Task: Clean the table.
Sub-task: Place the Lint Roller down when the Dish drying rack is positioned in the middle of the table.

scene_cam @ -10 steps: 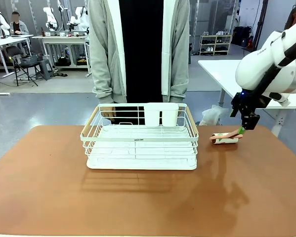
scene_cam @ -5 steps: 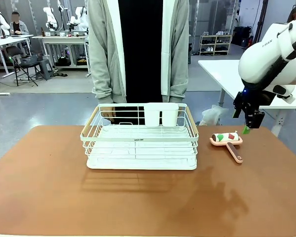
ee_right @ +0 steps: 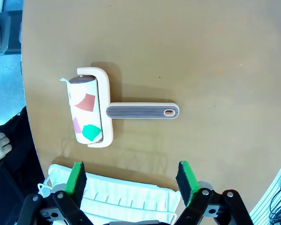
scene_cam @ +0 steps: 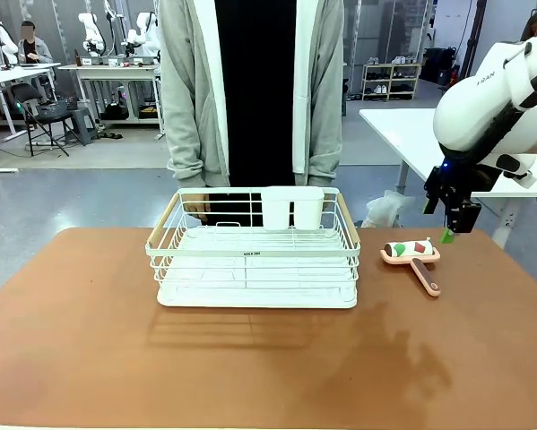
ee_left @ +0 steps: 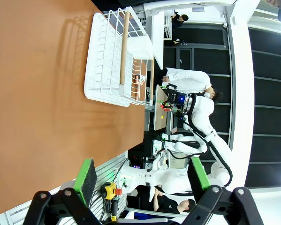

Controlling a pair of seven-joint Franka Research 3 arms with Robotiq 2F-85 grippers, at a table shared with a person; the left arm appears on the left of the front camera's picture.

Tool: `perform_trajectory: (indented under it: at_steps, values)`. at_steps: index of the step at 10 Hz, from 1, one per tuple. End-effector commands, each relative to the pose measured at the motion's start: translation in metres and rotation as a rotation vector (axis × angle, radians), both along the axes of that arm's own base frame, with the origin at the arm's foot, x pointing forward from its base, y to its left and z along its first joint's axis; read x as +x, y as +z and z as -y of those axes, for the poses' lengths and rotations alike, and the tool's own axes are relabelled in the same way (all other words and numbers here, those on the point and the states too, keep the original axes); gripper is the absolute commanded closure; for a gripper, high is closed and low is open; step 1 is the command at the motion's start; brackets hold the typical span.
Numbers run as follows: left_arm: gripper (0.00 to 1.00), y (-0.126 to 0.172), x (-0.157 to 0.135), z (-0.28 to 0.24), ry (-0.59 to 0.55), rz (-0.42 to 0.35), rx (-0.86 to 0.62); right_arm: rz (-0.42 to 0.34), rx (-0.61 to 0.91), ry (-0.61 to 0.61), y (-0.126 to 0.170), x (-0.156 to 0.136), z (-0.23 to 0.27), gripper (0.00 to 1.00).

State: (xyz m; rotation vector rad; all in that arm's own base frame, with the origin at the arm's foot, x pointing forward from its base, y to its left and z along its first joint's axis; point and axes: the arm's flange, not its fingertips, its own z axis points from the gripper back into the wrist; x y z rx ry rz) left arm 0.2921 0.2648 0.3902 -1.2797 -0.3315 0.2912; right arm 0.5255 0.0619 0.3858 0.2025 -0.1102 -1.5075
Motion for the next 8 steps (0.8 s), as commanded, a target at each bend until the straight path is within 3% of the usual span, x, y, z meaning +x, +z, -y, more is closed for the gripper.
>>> perform_trajectory:
  at_steps: [1, 8]
  values:
    - [0.00, 0.0005, -0.0055, -0.0010, -0.016, 0.021, 0.001, 0.004, 0.001, 0.003, -0.0005, 0.0000, -0.0024, 0.00]
    - [0.00, 0.0005, -0.0055, -0.0010, -0.016, 0.021, 0.001, 0.004, 0.001, 0.003, -0.0005, 0.0000, -0.0024, 0.00]
